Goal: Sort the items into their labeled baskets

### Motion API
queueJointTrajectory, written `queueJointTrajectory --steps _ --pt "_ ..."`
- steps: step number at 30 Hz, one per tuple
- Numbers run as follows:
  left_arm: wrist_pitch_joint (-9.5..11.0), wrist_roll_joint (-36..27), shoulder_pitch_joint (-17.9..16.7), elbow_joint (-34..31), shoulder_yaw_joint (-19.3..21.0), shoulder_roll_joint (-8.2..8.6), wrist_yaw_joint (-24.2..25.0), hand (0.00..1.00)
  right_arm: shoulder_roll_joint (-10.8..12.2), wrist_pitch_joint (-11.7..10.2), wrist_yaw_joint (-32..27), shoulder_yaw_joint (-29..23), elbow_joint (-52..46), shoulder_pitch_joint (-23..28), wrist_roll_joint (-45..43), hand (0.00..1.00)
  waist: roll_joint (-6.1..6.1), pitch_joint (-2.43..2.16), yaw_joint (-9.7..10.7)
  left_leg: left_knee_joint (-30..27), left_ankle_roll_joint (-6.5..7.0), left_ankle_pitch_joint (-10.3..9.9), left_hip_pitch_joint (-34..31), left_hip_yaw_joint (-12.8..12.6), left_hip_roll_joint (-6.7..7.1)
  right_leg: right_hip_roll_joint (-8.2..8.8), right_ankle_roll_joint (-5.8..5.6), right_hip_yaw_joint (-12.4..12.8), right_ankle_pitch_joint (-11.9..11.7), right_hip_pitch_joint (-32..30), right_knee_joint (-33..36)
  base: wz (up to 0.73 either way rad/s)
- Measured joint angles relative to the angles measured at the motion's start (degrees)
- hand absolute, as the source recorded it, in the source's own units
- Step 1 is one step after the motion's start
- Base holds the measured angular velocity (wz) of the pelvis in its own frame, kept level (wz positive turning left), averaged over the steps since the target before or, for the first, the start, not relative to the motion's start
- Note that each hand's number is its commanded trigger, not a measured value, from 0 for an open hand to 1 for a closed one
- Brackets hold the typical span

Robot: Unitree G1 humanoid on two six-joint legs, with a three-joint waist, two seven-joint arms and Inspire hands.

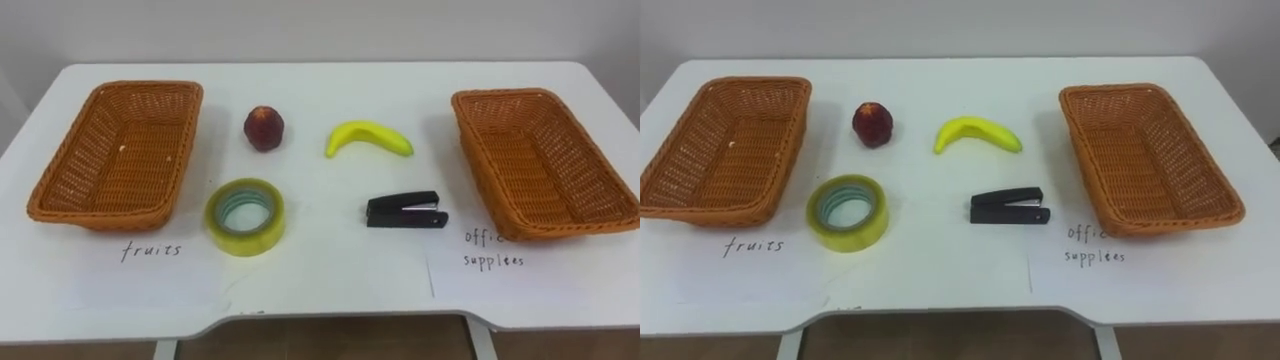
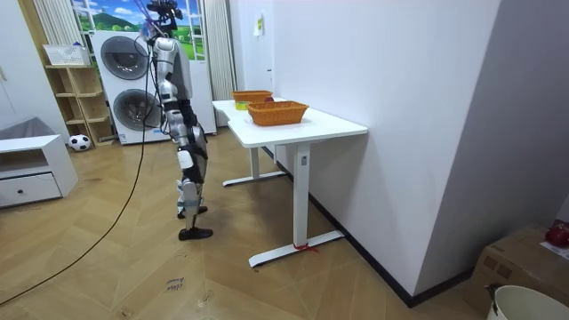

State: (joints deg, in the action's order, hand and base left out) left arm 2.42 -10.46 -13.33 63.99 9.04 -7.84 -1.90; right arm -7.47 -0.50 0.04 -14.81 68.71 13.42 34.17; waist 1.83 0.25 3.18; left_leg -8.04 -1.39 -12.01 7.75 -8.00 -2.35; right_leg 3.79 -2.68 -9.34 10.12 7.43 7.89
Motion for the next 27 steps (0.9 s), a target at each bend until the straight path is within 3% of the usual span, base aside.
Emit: queueJointTrajectory --steps 6,11,17,19,22,27 --pt "0.0 0.1 -1.4 0.0 2.5 -1.17 -1.5 0.0 -0.2 0.2 -4.4 -7.1 -4.7 0.9 5.6 0.0 1.24 0.13 2.9 0.4 0.01 0.0 0.5 -0.2 0.04 -0.02 -0.01 0.2 0.0 0.2 0.0 -0.03" --pt "0.0 0.1 -1.4 0.0 4.4 -1.58 -2.2 0.0 -0.9 -0.9 -9.6 -13.4 -10.4 1.5 8.3 0.0 1.5 0.11 3.4 0.6 0.14 -0.1 0.7 -1.4 0.01 -0.04 -0.1 1.4 0.1 -0.5 0.6 -0.11" --pt "-1.5 1.5 -2.3 -2.9 4.4 -1.6 -3.7 0.0 -0.9 -0.9 -22.2 -17.7 -25.5 2.3 10.8 0.0 1.3 -0.44 5.9 0.6 0.25 -0.2 -0.2 -1.9 0.09 0.07 -0.18 1.7 0.3 -1.7 1.4 -0.04" --pt "-2.1 2.8 -2.9 -5.1 4.4 -1.6 -3.8 0.0 -1.4 -1.8 -27.3 -19.4 -33.4 3.0 10.4 0.0 0.94 -0.35 6.1 0.6 0.25 -0.1 -0.3 -2.8 0.04 0.11 -0.18 1.8 0.3 -2.4 2.0 -0.18" --pt "-2.0 2.8 -3.0 -6.5 4.2 -1.71 -4.3 0.0 -1.8 -3.8 -34.6 -20.9 -39.2 2.3 10.2 0.0 1.32 -0.34 6.1 0.6 0.26 -0.1 -0.2 -3.0 0.05 0.15 -0.21 1.8 0.3 -2.4 2.1 -0.03" --pt "-2.1 2.5 -3.2 -7.2 3.7 -1.73 -4.4 0.0 -3.4 -4.5 -44.6 -20.8 -46.9 1.5 10.2 0.0 2.07 -0.26 5.9 0.6 0.26 -0.1 -0.2 -3.1 0.07 0.15 -0.28 1.8 0.4 -2.6 2.0 0.0"
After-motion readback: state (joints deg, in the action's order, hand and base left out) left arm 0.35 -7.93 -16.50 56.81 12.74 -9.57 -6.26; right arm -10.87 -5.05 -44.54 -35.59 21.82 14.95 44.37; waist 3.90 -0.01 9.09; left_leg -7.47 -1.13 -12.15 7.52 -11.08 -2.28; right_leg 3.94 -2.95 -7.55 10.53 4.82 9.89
